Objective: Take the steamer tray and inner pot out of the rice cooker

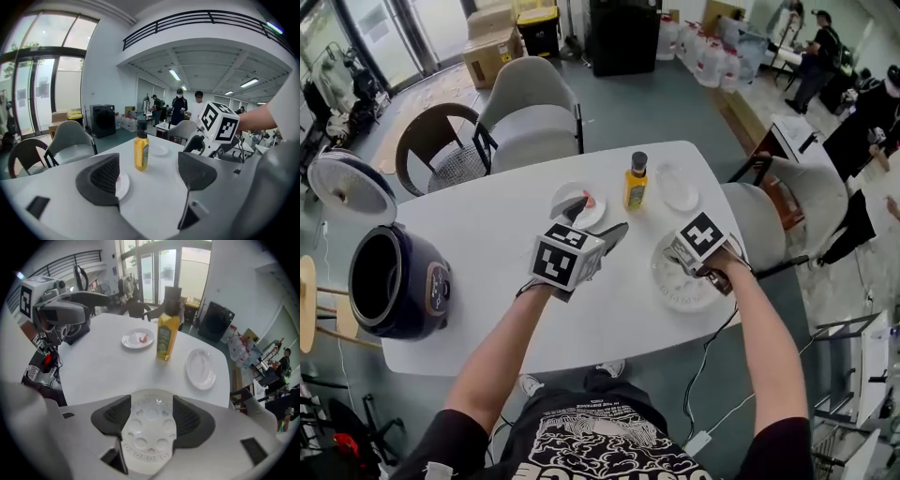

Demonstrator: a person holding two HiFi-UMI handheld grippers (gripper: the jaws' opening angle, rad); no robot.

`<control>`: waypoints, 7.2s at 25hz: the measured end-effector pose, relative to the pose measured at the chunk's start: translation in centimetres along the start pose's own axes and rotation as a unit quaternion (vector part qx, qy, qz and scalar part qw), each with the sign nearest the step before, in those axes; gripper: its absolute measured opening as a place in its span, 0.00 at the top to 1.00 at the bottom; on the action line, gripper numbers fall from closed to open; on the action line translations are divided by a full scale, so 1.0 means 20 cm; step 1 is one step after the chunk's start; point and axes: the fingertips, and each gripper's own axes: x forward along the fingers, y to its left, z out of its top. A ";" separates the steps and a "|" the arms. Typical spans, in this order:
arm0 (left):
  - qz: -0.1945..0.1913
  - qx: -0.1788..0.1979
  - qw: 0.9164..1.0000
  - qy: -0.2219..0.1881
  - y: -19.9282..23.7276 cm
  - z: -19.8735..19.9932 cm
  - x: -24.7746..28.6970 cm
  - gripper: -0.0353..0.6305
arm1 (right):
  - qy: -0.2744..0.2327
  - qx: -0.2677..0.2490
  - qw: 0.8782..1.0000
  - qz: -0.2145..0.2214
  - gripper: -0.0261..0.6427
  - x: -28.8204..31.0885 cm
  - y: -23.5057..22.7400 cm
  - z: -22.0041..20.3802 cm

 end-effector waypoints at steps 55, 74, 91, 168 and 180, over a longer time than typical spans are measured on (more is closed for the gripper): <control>0.322 -0.151 0.926 -0.130 1.86 -1.09 -3.80 0.35 | -0.342 -0.145 0.906 0.203 0.50 -0.60 3.46 2.29; 0.094 -0.375 0.913 -0.128 2.08 -1.33 -3.78 0.35 | -0.246 0.025 0.931 0.268 0.50 -0.30 3.58 2.24; -0.003 -0.463 0.883 -0.079 2.06 -1.36 -3.68 0.41 | -0.183 0.104 0.911 0.355 0.53 -0.27 3.60 2.22; 0.109 -0.450 0.859 -0.220 1.86 -1.04 -4.01 0.91 | -0.288 0.163 0.869 0.367 0.89 -0.74 3.44 2.25; 0.127 -0.424 0.859 -0.255 1.38 -0.81 -4.00 0.91 | -0.315 0.123 0.862 0.377 0.89 -1.08 3.26 1.96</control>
